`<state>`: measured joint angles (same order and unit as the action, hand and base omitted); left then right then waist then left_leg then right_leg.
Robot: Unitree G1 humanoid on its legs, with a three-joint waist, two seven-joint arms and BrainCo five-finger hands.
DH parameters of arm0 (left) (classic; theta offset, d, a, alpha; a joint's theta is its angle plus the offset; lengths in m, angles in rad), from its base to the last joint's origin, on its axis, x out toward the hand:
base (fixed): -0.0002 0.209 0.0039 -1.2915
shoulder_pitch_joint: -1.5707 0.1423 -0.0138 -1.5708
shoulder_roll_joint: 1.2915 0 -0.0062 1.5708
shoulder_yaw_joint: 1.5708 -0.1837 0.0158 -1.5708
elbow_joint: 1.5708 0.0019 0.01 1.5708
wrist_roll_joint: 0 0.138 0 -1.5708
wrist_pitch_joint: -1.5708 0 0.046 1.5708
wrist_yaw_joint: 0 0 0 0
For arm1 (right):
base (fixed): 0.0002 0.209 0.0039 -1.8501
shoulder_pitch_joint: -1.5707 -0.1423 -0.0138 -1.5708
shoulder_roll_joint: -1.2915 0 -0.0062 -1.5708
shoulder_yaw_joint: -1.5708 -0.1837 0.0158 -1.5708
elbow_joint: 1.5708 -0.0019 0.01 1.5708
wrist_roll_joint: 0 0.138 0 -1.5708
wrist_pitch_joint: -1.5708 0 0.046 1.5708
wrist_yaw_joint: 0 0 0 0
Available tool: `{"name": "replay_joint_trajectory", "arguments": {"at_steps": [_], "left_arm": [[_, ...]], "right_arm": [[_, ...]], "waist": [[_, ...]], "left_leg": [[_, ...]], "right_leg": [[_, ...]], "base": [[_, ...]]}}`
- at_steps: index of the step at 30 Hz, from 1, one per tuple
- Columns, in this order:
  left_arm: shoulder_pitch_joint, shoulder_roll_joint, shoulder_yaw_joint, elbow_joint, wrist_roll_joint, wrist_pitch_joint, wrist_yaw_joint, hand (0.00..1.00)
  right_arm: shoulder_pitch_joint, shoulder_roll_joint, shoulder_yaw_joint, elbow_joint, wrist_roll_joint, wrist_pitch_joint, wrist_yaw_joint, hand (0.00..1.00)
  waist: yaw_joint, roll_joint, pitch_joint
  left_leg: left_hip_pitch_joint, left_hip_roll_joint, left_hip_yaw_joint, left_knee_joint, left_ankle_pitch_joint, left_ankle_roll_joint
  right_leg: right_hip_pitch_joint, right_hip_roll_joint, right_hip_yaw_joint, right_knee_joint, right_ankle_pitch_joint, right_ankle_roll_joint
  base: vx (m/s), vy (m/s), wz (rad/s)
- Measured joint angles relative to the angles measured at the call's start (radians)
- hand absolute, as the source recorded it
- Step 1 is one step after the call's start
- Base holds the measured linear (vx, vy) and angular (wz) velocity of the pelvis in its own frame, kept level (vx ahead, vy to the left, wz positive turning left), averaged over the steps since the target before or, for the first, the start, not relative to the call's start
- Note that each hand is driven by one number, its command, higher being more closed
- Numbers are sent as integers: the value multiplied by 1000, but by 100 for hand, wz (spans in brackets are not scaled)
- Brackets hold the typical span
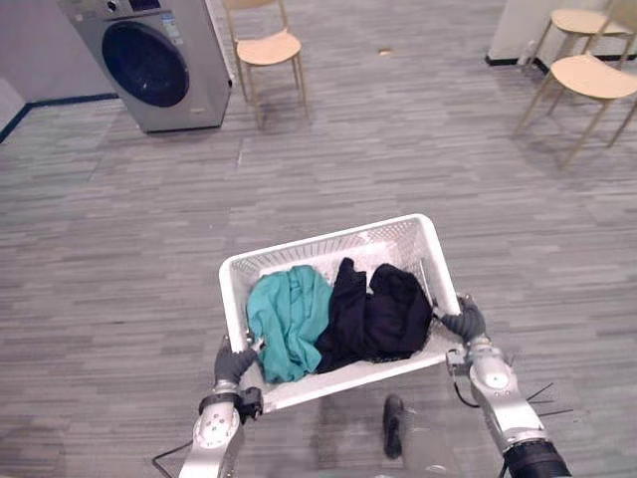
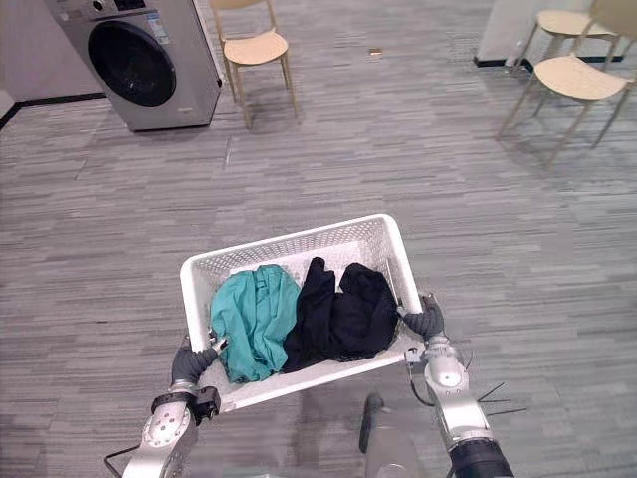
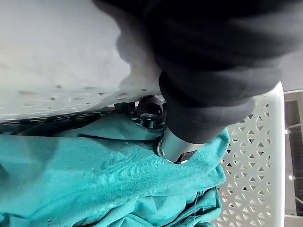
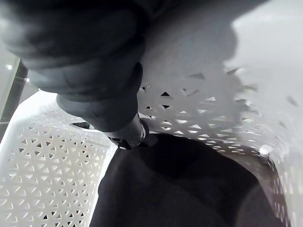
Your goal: Pick up the laundry basket with both hands and put the clothes into the washing machine.
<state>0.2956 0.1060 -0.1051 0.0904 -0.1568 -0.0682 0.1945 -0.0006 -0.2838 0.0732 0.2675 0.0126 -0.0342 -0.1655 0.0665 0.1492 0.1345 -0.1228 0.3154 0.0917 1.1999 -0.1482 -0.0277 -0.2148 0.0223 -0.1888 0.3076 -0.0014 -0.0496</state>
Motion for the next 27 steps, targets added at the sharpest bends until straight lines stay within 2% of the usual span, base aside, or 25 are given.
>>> {"name": "replay_joint_trajectory", "arguments": {"at_steps": [1,3,5,6,7,8,9,10,11,12,13,14,15,16,17,18,19,20,21,22,23,24,25,26,27], "left_arm": [[1,-2,3,-4,-1,-3,-1,100],[4,-3,12,-10,-1,-10,-15,100],[8,-11,27,-30,-1,-14,-22,100],[13,-21,32,-40,-1,-14,-22,100],[27,-24,35,-57,0,-14,-23,100],[39,-22,35,-72,1,-14,-24,100],[39,-18,35,-75,1,-13,-24,100],[41,-12,36,-86,3,-11,-23,100],[38,-20,35,-87,7,-9,-25,100],[39,-22,35,-87,13,-7,-25,100],[41,-22,30,-86,16,-3,-28,100],[40,-12,29,-86,21,2,-30,100],[40,18,28,-82,23,23,-34,100],[43,35,27,-80,35,40,-37,100],[47,39,27,-80,43,43,-38,100],[52,43,27,-81,53,43,-38,100],[46,55,27,-83,54,37,-38,100],[39,65,26,-82,54,35,-39,100],[18,77,21,-82,54,35,-41,100],[-2,78,13,-79,57,35,-41,100],[-12,79,6,-78,62,35,-41,100],[-21,84,-4,-77,78,35,-41,100],[-20,93,-12,-73,88,35,-41,100],[-11,102,-22,-67,90,35,-41,100],[-7,93,-24,-56,93,34,-41,100]], "right_arm": [[0,0,0,-17,0,0,-4,100],[-3,-1,0,-42,0,0,-5,100],[-25,-2,1,-50,-1,0,-5,100],[-35,-2,1,-47,-1,0,-4,100],[-40,-3,4,-47,-3,0,-4,100],[-40,0,8,-42,-4,0,-4,100],[-40,4,9,-39,-5,0,-4,100],[-40,7,10,-37,-6,0,-4,100],[-40,1,6,-35,-6,0,-4,100],[-41,1,4,-30,-8,0,-4,100],[-43,6,2,-12,-16,-2,-4,100],[-45,14,1,2,-24,-2,-4,100],[-40,44,-1,40,-30,-1,-3,100],[-27,63,-1,67,-35,0,-3,100],[-21,70,-1,81,-35,0,-2,100],[-8,81,-1,90,-35,0,-2,100],[-6,79,1,85,-35,-1,1,100],[-6,77,0,78,-35,-2,5,100],[-1,67,0,61,-34,-2,9,100],[1,54,-2,59,-34,-2,10,100],[5,51,-6,59,-34,-1,9,100],[14,45,-8,59,-34,1,9,100],[26,42,-8,58,-35,2,9,100],[54,45,-6,58,-38,2,9,100],[71,44,-6,58,-43,3,10,100]], "waist": [[14,-25,15],[32,-37,21],[57,-45,27],[60,-46,30],[66,-39,27],[79,-34,24],[83,-39,20],[78,-83,11],[71,-106,7],[72,-115,5],[73,-121,4],[72,-129,6],[53,-151,10],[44,-154,15],[40,-151,16],[26,-133,20],[16,-126,20],[7,-123,21],[-16,-117,21],[-39,-114,24],[-52,-116,25],[-64,-133,27],[-66,-145,24],[-68,-161,9],[-74,-154,-5]], "left_leg": [[-84,-12,65,16,-46,25],[-166,-37,126,-78,-91,27],[-251,-124,137,-410,-95,25],[-264,-156,128,-578,-72,-5],[-264,-182,121,-840,-1,-64],[-257,-179,137,-901,127,-56],[-249,-196,147,-884,152,-13],[-255,-244,147,-837,104,77],[-264,-271,150,-775,57,147],[-263,-276,153,-740,11,152],[-249,-282,150,-707,-45,155],[-227,-291,151,-700,-69,156],[-150,-328,140,-713,-108,155],[-58,-352,128,-753,-126,161],[2,-358,125,-789,-128,161],[120,-360,101,-881,-128,162],[199,-360,87,-953,-128,162],[232,-360,75,-983,-128,161],[282,-355,44,-1028,-134,150],[322,-351,20,-1051,-148,125],[347,-352,9,-1063,-152,116],[406,-365,-17,-1086,-167,91],[466,-374,-36,-1092,-186,62],[520,-376,-62,-1075,-205,31],[531,-365,-81,-1040,-212,23]], "right_leg": [[117,-6,12,-97,-1,-1],[199,-11,26,-180,-3,0],[270,-35,46,-249,-36,25],[292,-48,52,-265,-53,42],[334,-59,56,-293,-74,69],[373,-62,75,-316,-104,92],[396,-75,82,-321,-117,94],[430,-123,67,-327,-126,117],[431,-154,57,-273,-143,147],[397,-172,64,-176,-168,186],[319,-191,93,35,-195,233],[259,-203,128,204,-185,287],[148,-219,188,545,-155,324],[91,-233,183,735,-160,303],[67,-234,167,788,-176,263],[18,-223,113,804,-221,183],[-47,-204,63,758,-249,137],[-85,-192,40,706,-262,114],[-160,-163,4,528,-270,93],[-209,-143,-8,317,-224,103],[-222,-139,-7,185,-173,117],[-232,-138,2,-42,-72,153],[-248,-144,0,-105,-30,139],[-244,-141,-2,-111,-4,91],[-244,-130,27,-81,111,20]], "base": [[593,-123,3],[551,-34,-6],[561,99,-18],[409,132,-14],[660,254,-22],[584,223,-23],[763,290,-6],[684,242,27],[692,252,37],[656,250,25],[498,204,5],[611,240,19],[633,202,30],[649,178,31],[760,167,21],[608,125,15],[597,111,18],[606,49,38],[725,15,63],[731,-11,76],[633,-59,84],[536,-70,72],[893,-152,79],[807,-160,62],[1026,-224,70]]}}
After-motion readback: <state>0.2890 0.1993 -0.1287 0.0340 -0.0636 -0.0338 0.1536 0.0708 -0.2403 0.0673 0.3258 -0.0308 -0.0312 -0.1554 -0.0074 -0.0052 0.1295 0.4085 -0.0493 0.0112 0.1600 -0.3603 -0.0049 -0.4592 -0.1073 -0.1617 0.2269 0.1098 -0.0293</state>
